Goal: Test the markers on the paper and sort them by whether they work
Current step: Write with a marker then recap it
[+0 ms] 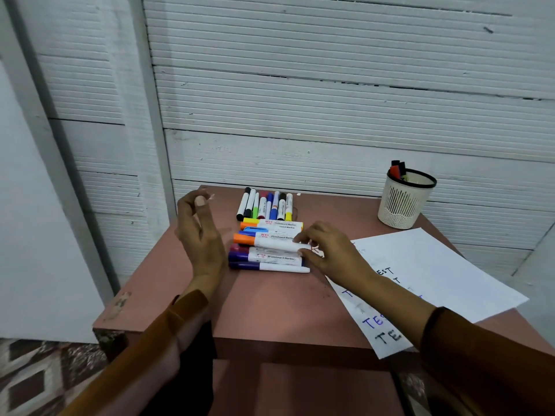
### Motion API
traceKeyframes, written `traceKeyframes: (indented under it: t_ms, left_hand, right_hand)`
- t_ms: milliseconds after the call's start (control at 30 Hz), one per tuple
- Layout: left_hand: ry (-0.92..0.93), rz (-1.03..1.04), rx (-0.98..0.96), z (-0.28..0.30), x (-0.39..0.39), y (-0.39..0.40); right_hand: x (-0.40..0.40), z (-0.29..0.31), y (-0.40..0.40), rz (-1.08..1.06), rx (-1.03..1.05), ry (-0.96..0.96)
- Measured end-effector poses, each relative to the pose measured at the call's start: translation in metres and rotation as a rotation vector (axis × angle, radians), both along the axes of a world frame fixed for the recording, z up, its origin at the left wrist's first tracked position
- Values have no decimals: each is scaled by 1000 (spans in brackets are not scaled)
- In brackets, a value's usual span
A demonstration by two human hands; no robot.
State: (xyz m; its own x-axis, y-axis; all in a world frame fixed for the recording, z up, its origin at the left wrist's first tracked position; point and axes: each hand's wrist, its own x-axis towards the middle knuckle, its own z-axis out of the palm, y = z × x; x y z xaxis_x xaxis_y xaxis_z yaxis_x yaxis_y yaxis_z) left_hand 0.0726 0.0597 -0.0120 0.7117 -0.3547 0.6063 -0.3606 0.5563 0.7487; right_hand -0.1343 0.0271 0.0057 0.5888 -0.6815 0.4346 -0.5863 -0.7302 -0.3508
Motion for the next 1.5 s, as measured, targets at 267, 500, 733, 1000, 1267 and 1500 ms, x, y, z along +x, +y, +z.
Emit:
traceKeyframes:
  t_ms: [267,500,733,1000,1267,1500]
  left_hand:
    - [-122,59,252,-14,2,-2]
    - [-386,92,507,-19,0,-7]
    - [-415,140,625,-21,0,-12]
    - [-412,137,659,-20,-3,-10]
    - [-383,129,633,-20,-2,-10]
    - [-401,126,622,-20,-3,-9]
  right_hand:
    - [13,-14,-10,-42,18,35]
    - [10,-16,-12,-45,-63,-15]
    - [12,3,-61,-105,66,17]
    - [39,0,-98,-322,425,203]
    - [34,-7,-102,-367,448,39]
    - [30,-8,-106,-392,458,98]
